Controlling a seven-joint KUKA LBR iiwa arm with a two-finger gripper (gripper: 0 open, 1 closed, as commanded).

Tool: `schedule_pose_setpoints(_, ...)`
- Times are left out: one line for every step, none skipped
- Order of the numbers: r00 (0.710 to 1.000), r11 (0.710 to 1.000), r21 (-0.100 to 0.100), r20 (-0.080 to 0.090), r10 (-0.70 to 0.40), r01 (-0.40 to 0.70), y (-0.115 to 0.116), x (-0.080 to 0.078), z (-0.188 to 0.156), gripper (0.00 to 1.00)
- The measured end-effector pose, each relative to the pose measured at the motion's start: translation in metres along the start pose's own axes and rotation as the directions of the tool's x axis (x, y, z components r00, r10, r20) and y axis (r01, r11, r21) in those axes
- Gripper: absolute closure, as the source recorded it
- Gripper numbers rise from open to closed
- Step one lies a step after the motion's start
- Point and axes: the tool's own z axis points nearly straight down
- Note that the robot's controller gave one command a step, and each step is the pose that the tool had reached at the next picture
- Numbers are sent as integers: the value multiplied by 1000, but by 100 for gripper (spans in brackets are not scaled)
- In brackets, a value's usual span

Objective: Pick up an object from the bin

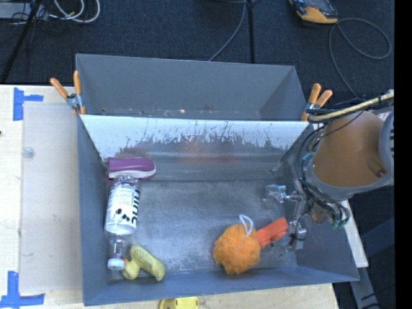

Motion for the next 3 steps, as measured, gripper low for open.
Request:
schedule_pose_setpoints(999, 999, -1, 0, 47, -47, 4, -25, 57, 100)
schedule_pose_setpoints(999, 999, 0, 0, 46, -46, 4, -25, 57, 100)
schedule_pose_setpoints(1000, 1000, -1, 0, 15, -15, 3, -20, 0, 100)
